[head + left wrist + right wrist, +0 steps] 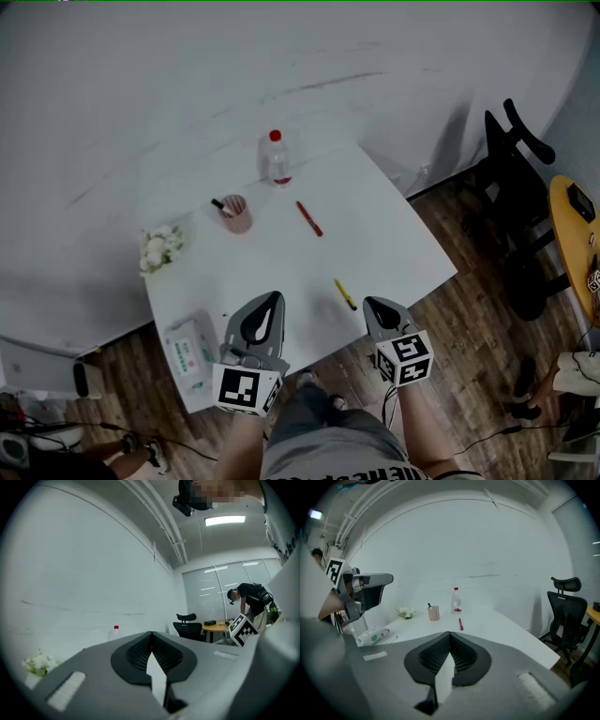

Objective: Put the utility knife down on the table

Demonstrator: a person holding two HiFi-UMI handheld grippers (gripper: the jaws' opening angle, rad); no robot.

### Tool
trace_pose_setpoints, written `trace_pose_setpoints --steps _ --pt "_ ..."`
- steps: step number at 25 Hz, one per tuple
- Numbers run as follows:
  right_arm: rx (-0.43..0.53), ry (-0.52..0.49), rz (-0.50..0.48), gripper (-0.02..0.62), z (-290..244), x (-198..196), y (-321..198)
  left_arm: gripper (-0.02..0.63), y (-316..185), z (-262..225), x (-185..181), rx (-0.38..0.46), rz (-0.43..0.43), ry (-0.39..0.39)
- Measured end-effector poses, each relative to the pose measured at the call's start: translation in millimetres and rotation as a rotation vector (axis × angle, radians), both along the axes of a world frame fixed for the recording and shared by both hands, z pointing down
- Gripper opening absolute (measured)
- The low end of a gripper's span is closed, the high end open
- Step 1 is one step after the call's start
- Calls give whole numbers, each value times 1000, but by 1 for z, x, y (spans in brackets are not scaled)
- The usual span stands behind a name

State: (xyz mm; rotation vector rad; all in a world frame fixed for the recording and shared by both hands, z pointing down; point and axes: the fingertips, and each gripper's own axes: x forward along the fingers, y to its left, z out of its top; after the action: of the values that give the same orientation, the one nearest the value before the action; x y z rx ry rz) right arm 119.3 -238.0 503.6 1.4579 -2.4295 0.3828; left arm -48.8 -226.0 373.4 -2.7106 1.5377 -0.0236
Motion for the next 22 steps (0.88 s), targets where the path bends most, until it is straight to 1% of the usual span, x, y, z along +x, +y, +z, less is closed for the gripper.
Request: trace_pose_setpoints --steps 22 --pt "177 -86 -9 2 -66 8 28 14 26 -13 15 37 7 -4"
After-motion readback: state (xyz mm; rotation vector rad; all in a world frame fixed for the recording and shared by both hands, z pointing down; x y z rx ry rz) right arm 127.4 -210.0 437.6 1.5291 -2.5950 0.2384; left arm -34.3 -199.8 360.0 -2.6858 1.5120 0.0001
